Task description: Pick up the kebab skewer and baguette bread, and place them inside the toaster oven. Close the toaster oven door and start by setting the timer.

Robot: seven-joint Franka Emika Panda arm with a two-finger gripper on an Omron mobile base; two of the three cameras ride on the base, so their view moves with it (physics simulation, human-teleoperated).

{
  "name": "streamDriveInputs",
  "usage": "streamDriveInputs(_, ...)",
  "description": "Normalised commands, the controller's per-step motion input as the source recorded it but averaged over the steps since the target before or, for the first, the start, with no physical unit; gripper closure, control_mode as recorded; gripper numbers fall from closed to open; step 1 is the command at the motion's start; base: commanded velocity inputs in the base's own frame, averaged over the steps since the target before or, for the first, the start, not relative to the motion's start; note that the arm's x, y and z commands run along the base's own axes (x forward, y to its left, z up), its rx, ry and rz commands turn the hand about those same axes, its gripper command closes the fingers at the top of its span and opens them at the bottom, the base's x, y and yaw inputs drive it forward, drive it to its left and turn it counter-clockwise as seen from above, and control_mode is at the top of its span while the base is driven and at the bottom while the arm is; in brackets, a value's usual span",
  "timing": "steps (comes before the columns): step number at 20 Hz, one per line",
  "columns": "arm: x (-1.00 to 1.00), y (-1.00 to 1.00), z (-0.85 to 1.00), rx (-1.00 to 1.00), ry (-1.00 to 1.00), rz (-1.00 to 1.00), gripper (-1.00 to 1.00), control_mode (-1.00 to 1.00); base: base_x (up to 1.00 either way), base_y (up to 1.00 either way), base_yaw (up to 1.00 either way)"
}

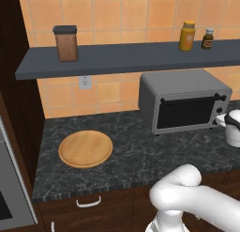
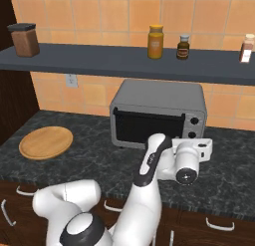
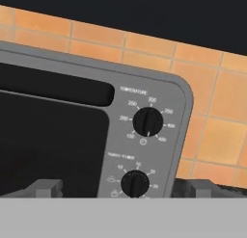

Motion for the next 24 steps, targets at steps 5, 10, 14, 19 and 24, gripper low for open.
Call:
streamDriveInputs(5,0.10,-0.02,-0.10,0.00,0.00,0.00,-1.00,-1.00,0.00,0.00,0.00)
streamDriveInputs(10,0.13,0.00,-0.10,0.00,0.00,0.00,-1.00,-1.00,0.00,0.00,0.00)
streamDriveInputs(14,0.16,-0.02,-0.16,0.00,0.00,0.00,-1.00,-1.00,0.00,0.00,0.00)
streamDriveInputs(19,0.21,-0.07,-0.14,0.00,0.00,0.00,-1.00,-1.00,0.00,0.00,0.00)
streamDriveInputs(24,0.16,-0.15,-0.11,0.00,0.00,0.00,-1.00,-1.00,0.00,0.00,0.00)
